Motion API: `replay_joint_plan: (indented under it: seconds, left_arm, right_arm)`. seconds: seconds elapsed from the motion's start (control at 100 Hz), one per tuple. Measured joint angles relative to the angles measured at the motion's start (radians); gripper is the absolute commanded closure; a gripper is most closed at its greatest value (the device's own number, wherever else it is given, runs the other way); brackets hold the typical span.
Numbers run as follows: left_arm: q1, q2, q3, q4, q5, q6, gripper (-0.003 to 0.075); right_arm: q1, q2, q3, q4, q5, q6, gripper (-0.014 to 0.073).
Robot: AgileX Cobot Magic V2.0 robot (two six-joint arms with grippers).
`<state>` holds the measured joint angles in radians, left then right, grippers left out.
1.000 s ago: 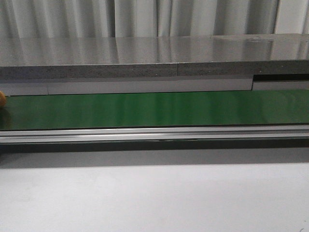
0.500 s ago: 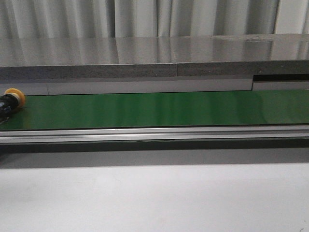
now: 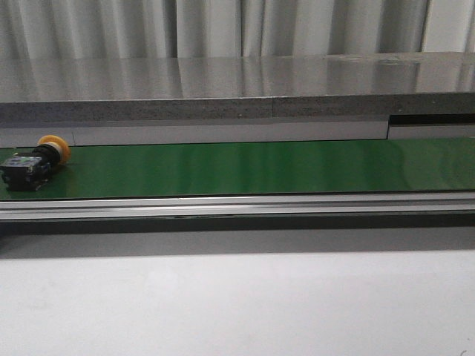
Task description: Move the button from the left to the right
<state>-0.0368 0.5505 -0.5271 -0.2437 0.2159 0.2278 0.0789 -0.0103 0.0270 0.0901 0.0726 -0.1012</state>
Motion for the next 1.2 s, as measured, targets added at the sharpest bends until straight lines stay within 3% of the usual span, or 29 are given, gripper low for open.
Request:
replay_joint_plan:
  seconds: [0.29,0.54,0.68,0.99,1.2]
  left_arm:
    - [0.0,-0.23,0.19,0.0,-0.033,0.0,0.0069]
    - [0.0,-0.284,0.252,0.0,-0.029,0.0,0.0099]
    - [0.0,-0.286,0.254,0.0,-0.029,0.0,0.0246]
    - [0.0,-0.286,0.254,0.0,-0.029,0.0,0.0743]
    - [0.0,-0.286,0.254,0.0,-0.029,0.0,0.074]
  right_arm:
    - [0.0,0.0,0.0,0.0,0.0,0.0,0.0661]
    - [0.0,0.0,0.0,0.0,0.0,0.0,0.0661]
    - [0.0,0.0,0.0,0.0,0.0,0.0,0.0661]
    - [0.0,0.0,0.0,0.0,0.0,0.0,0.0661]
    - [0.0,0.0,0.0,0.0,0.0,0.0,0.0661]
